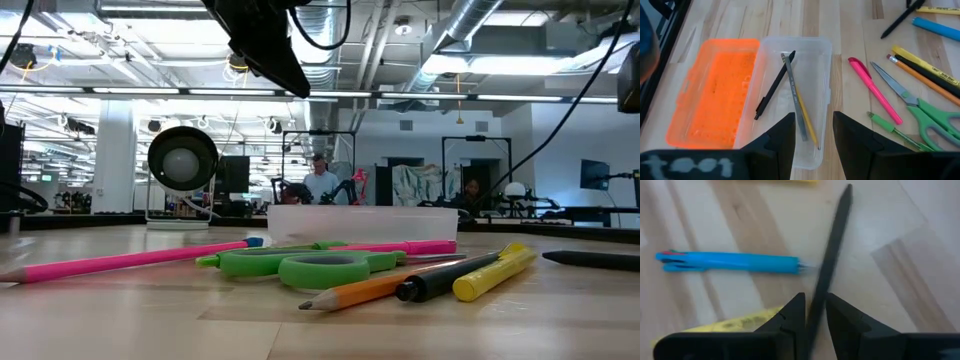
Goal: Pick & place school supplies into a supply box
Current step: Put the right black pen into the orange supply box
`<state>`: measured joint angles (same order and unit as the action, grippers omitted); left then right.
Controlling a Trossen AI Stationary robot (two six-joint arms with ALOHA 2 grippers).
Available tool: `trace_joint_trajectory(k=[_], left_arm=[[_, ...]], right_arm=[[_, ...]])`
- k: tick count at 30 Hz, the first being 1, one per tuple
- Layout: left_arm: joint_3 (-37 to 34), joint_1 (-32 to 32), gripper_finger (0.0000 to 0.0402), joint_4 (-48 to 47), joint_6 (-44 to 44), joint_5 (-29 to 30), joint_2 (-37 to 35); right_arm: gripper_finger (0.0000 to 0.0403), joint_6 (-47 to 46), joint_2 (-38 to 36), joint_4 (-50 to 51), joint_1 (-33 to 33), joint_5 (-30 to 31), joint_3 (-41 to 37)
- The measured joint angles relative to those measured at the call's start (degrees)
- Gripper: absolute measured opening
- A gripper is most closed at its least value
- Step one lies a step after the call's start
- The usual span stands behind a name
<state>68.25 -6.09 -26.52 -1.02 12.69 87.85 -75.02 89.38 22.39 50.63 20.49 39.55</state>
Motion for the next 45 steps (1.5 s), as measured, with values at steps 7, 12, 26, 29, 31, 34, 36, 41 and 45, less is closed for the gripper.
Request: trace_joint_trajectory(k=[7, 12, 26, 29, 31, 34, 36, 41, 45], left_arm=[[0.0, 0.0, 0.0122, -0.2, -0.1, 0.1, 0.0], [0.0, 0.0, 0.0122, -0.2, -0.1, 0.1, 0.0], [0.0, -0.1, 0.0122, -0.2, -0.3, 0.2, 0.0], [0.0, -0.1, 0.0122, -0.1, -0.5, 0.2, 0.0], [0.0, -0.1, 0.0122, -0.1, -0.7, 0.2, 0.0], [0.0, -0.1, 0.0122, -0.1, -1.0, 0.2, 0.0], [0.0, -0.1, 0.0122, -0.1, -1.4, 0.2, 0.0], [0.0, -0.1, 0.0122, -0.1, -1.8, 0.2, 0.0], [0.0, -0.1, 0.0122, -0.1, -2.0, 0.8, 0.0]], right_arm=[[0.0072, -3.0, 0.0, 4.7, -1.0, -0.7, -0.1], [0.0072, -2.5, 0.0, 3.4, -0.8, -0.5, -0.1], [0.0103, -3.0, 0.0, 5.3, -2.8, -3.5, -0.1], [0.0119, -2.1, -0.1, 5.4, -3.3, -4.9, 0.0], [0.0125, -1.6, -0.1, 5.6, -3.9, -5.6, 0.0], [0.0125, -2.6, -0.2, 6.7, -4.9, -6.9, 0.1], [0.0120, -2.9, -0.2, 7.8, -5.7, -7.5, 0.1], [0.0103, -0.8, -0.2, 9.1, -7.6, -9.3, 0.1], [0.0090, 0.3, -0.2, 9.9, -8.8, -10.0, 0.1]])
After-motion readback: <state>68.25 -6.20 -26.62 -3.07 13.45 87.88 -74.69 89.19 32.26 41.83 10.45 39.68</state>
